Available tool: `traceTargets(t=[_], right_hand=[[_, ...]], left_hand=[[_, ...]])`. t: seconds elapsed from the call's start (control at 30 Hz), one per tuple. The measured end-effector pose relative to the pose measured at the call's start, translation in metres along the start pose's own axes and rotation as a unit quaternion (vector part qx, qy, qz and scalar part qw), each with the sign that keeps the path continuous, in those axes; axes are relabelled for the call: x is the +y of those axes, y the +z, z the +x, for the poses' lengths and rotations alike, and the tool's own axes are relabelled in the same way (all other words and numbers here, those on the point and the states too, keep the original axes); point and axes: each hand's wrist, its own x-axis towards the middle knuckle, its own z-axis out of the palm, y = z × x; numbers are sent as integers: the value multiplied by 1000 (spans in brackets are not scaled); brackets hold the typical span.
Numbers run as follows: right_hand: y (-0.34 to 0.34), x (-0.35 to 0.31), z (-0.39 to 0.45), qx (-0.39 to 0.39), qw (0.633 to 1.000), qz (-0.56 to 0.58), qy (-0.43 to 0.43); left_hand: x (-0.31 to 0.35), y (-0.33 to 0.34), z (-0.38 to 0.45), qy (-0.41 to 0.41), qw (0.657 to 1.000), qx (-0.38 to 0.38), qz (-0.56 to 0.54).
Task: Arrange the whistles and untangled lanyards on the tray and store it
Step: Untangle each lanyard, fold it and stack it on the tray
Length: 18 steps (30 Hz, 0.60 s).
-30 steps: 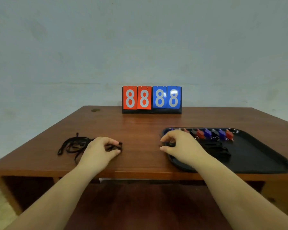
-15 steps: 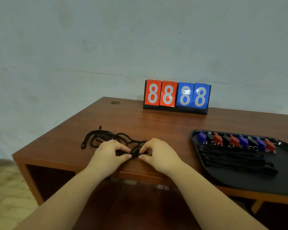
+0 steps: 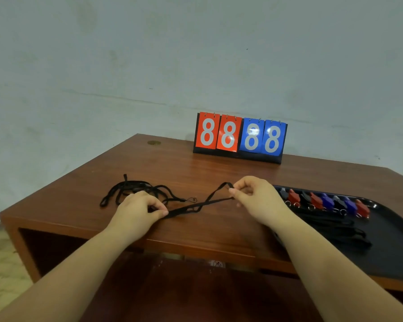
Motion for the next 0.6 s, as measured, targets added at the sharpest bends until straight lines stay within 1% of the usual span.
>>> traceTargets(t=[0.1, 0.2, 0.27, 0.33, 0.43, 0.5, 0.6], right_hand=[[-12, 1, -6, 9, 1000, 6, -6], [-16, -2, -13, 9, 1000, 14, -25], [-18, -5, -17, 10, 999, 24, -40], [-21, -8, -21, 16, 998, 35, -54], [-32, -9, -25, 26, 996, 53, -63], [-41, -6, -26, 43, 996, 56, -52], [-60, 4, -29, 81, 995, 50, -16]], left_hand=[[7, -1, -1, 13, 1000, 23, 3], [31, 3, -5, 62, 996, 47, -38], [55, 10, -7, 93, 993, 17, -66], [79, 20, -6, 115, 987, -47, -99], [103, 32, -1, 114, 957, -153, -219], [110, 35, 0, 107, 945, -176, -254], [111, 33, 0, 117, 953, -173, -221]])
